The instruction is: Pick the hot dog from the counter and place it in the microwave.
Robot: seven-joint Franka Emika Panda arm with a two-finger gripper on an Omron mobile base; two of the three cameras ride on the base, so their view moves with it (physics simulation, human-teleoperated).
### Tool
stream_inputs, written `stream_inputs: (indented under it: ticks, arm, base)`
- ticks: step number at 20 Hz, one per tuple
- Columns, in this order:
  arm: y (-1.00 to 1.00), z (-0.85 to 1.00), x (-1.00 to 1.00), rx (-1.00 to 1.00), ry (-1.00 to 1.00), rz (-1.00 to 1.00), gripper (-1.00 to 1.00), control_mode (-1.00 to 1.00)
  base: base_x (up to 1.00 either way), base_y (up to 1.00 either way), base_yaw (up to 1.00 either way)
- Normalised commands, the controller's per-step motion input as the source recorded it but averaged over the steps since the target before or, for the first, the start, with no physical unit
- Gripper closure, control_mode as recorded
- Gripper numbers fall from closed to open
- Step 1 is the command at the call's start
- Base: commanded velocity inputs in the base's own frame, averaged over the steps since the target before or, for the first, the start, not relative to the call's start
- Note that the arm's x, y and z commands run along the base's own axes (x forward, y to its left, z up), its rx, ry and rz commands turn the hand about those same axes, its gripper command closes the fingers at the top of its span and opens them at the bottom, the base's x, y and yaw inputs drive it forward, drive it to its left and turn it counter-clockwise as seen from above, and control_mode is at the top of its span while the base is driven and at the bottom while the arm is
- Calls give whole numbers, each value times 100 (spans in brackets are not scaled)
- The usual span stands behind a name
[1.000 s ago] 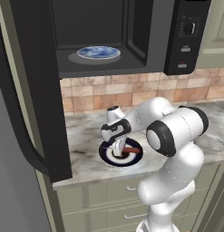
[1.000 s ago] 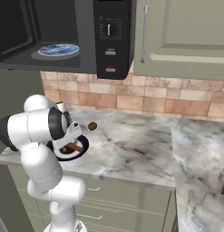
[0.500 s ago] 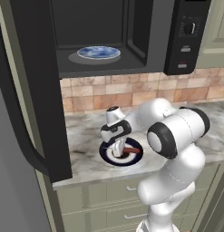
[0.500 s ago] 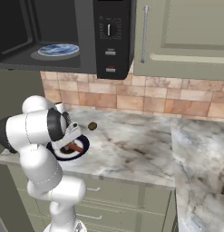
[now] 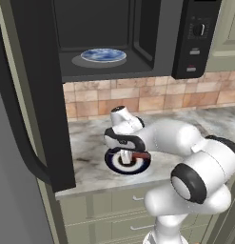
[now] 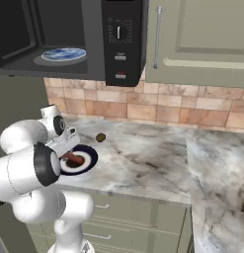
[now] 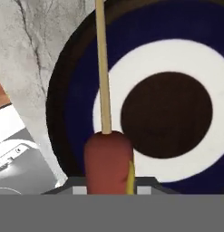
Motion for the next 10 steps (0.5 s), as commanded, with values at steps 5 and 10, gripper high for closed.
stream_inputs:
  ticks: [5, 10]
  arm:
    - [-7, 100, -100, 0, -15, 11, 100, -100]
    - [-9, 100, -84, 6, -7, 15, 100, -100]
  base:
    - [0, 0, 0]
    - [0, 0, 0]
